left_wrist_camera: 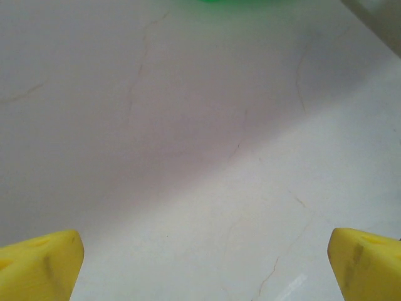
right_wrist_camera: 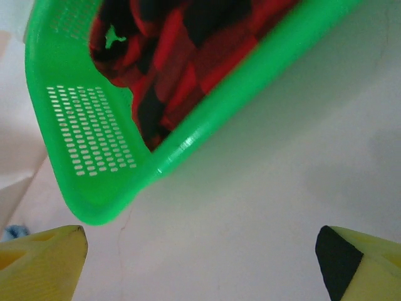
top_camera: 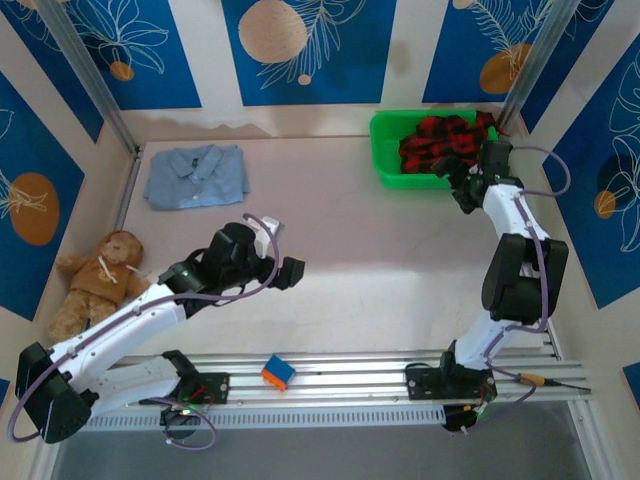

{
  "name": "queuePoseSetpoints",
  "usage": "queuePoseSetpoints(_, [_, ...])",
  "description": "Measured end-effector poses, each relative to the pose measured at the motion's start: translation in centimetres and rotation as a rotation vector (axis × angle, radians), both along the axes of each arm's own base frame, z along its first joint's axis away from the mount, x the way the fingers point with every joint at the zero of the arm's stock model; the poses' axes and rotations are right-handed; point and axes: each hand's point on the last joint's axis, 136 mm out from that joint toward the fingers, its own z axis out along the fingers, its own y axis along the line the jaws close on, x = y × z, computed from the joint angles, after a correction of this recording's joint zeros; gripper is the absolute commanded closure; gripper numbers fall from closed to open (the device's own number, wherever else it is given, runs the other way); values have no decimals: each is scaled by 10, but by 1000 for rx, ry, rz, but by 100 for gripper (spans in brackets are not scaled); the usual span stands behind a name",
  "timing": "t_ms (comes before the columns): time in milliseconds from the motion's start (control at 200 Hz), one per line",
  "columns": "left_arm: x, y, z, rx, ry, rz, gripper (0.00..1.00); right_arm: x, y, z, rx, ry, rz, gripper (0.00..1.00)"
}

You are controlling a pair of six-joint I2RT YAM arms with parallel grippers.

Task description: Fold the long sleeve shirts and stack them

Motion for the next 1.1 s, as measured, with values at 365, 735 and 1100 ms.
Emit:
queuePoseSetpoints(365, [-15,21,17,-33,-19,45,0,98,7,47,-431,-70,94,1])
queuePoseSetpoints(735, [-23,53,23,7,-12,147,0,148,-23,-76,-622,171,136,2])
queuePoseSetpoints(1100, [-26,80,36,21,-59,247,0,151,-15,-82,-584,169,121,100])
